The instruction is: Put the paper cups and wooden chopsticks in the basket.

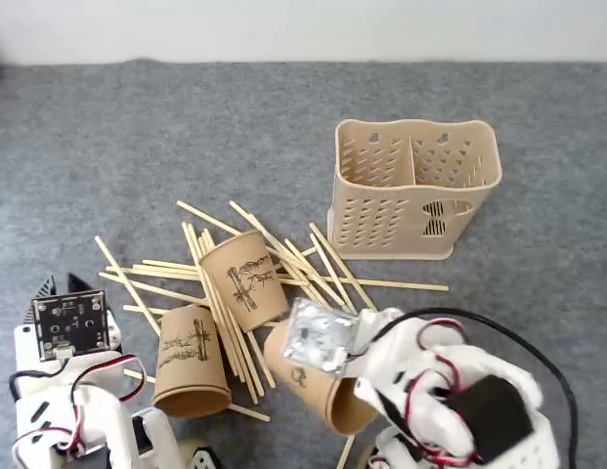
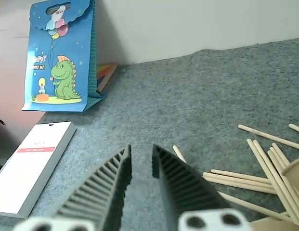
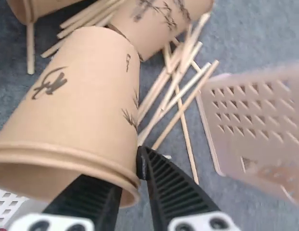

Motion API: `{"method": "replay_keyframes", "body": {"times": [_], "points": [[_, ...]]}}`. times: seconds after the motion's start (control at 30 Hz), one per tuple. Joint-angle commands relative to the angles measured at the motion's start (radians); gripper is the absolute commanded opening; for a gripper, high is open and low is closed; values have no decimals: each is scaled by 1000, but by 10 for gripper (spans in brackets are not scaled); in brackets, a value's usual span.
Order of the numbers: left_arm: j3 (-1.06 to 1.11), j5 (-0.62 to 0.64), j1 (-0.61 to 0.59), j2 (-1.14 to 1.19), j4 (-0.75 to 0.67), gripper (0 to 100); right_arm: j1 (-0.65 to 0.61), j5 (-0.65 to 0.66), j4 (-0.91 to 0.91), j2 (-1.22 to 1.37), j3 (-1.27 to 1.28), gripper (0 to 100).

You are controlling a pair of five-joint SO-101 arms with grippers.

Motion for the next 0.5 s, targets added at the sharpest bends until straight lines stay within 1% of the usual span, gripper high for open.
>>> {"method": "replay_keyframes", "body": {"times": [0.0, 0.1, 0.23, 0.33, 0.47], "points": [[-8, -43, 77, -5, 55, 104, 108, 3, 22, 24, -51, 9], [-10, -115, 166, 12, 94, 104, 193, 43, 36, 24, -51, 9], [-70, -195, 210, 141, 123, 104, 302, 86, 36, 24, -51, 9], [-173, -287, 275, 307, 226, 104, 357, 104, 36, 24, -49, 9], [-369, -397, 377, 535, 417, 107, 386, 107, 36, 24, -49, 9]]}}
